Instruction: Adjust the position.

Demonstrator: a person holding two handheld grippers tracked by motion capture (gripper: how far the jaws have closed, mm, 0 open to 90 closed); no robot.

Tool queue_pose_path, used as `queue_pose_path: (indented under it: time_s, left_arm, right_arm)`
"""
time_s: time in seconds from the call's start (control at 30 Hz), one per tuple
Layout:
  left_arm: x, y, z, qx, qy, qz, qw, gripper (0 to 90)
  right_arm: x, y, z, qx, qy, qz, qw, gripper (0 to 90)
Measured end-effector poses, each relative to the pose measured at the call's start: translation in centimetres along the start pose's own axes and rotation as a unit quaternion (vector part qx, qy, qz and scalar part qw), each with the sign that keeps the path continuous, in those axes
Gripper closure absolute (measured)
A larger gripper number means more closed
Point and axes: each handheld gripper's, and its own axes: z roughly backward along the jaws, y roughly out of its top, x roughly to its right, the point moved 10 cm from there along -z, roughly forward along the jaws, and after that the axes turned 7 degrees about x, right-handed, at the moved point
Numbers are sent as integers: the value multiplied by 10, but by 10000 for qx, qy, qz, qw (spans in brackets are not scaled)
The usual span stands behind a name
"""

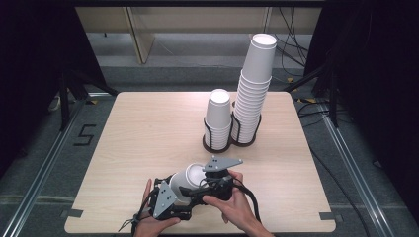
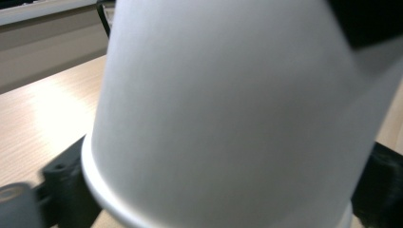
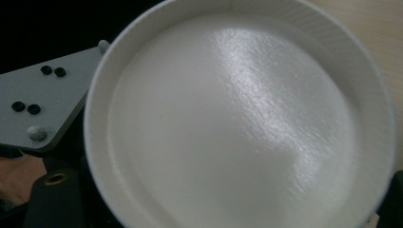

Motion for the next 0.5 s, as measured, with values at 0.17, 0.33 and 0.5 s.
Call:
queue_pose_path:
  time_s: [0.17, 0.33, 0.5]
  left_arm:
    - [2, -1, -1, 23, -99, 46, 9999, 140]
    - [-1, -3, 0, -35, -47, 24, 10000, 143]
    - [-1, -2, 2, 2, 51, -61, 10000, 144]
  right_arm:
    - [3, 3, 4, 9, 15, -104, 9999, 194]
    - [9, 7, 8, 30, -62, -272, 9996, 194]
    - [25, 13, 14, 62, -285, -98, 9995, 195]
